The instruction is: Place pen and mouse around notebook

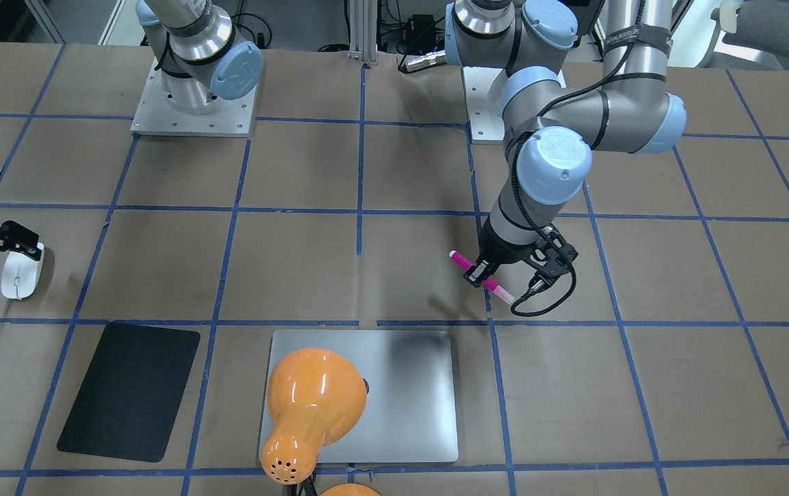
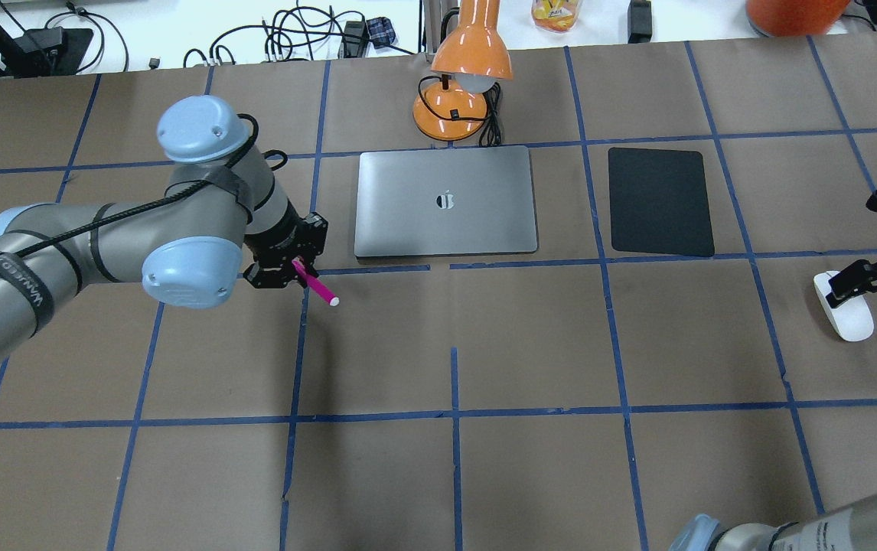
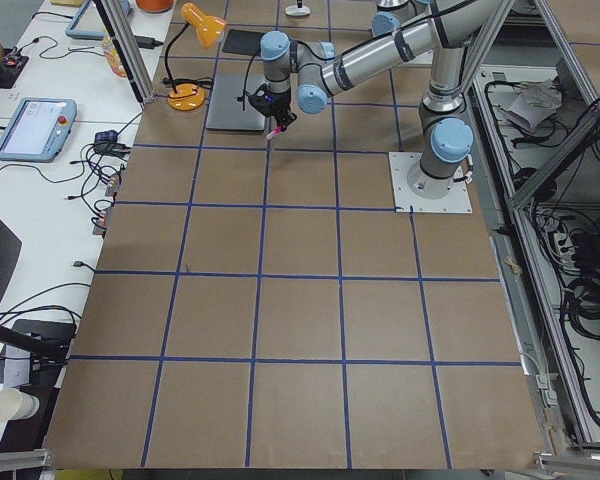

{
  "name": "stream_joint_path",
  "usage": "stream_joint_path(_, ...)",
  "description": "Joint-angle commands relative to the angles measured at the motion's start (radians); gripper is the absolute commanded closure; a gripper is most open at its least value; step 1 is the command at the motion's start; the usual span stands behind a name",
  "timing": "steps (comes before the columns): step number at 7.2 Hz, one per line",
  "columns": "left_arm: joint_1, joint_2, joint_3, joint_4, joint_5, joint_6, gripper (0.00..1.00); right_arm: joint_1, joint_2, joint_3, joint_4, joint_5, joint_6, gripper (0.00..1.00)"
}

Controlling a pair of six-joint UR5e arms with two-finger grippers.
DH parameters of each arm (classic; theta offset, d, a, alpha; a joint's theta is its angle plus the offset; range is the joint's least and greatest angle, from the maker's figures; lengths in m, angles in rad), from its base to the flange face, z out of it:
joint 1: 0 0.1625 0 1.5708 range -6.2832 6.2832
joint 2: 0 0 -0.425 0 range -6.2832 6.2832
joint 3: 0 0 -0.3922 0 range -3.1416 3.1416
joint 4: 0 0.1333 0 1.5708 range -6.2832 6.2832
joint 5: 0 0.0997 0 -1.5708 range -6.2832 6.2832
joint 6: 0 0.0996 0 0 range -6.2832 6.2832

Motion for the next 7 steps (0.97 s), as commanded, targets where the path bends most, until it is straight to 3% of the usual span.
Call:
stream_joint_path(1,-0.134,-0.115,0.13,0.004,-0.05,-0.313,1.0,0.0,0.051,0.0,-0.061,0.003,-0.001,0.0)
stream_joint_path(4,-0.279,-0.275,0.238,0.028,-0.094,-0.726,1.0,0.0,0.056,0.0,-0.061,0.005,0.014,0.01)
stream_joint_path(6,-0.308,-0.265,0.21,0.012,-0.089,-0.781,1.0,0.0,0.058,0.0,-0.06,0.005,0.031,0.04)
stream_joint_path(7,-0.31,-0.239,0.203,-0.013,-0.086,-0.793,1.0,0.002,0.058,0.001,-0.058,0.003,0.031,0.1)
